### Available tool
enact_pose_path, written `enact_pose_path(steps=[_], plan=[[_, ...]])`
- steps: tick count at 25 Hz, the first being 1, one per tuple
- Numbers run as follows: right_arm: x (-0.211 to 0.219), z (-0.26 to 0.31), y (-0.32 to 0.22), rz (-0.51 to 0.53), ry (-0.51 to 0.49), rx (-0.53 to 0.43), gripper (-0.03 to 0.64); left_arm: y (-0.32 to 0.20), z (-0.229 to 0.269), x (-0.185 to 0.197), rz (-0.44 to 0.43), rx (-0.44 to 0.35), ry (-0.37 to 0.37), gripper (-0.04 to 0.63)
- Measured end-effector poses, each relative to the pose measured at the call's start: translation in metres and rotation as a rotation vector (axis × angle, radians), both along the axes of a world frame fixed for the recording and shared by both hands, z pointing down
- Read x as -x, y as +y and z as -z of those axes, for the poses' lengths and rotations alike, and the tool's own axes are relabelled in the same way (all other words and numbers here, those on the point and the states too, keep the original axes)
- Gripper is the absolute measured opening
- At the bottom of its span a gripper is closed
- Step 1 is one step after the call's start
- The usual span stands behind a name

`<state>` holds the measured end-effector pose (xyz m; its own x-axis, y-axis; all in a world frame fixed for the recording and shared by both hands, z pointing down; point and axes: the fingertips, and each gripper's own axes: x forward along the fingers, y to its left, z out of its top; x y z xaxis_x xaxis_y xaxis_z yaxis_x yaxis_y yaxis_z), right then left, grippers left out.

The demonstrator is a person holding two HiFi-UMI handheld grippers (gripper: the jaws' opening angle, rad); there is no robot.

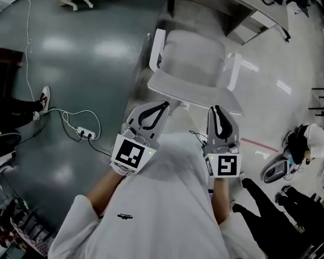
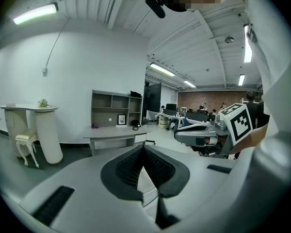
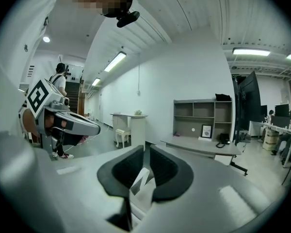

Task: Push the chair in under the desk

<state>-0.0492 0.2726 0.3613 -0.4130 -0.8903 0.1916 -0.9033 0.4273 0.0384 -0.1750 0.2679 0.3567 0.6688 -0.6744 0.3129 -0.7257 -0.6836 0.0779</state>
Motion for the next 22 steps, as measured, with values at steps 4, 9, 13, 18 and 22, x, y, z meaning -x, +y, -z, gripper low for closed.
enact_pose_path(steps=[4, 9, 13, 18, 22], plan=[[-0.025, 0.017, -0.052, 0.040, -0.025, -0.011, 0.044, -0.051, 0.014, -0.035, 0.002, 0.002, -0.017, 0.008], [-0.048, 0.021, -0.098, 0.110, -0.054, -0.001, 0.055, -0.099, 0.013, -0.066, 0.027, 0.037, -0.039, 0.008], [-0.061, 0.013, -0.121, 0.155, -0.078, 0.030, 0.064, -0.123, 0.005, -0.073, 0.017, 0.034, -0.084, 0.008], [-0.055, 0.002, -0.133, 0.226, -0.051, 0.067, 0.078, -0.136, -0.009, -0.068, -0.055, 0.020, -0.155, 0.008], [-0.056, -0.002, -0.132, 0.238, -0.019, 0.091, 0.081, -0.126, -0.038, -0.076, -0.172, 0.091, -0.228, 0.009]])
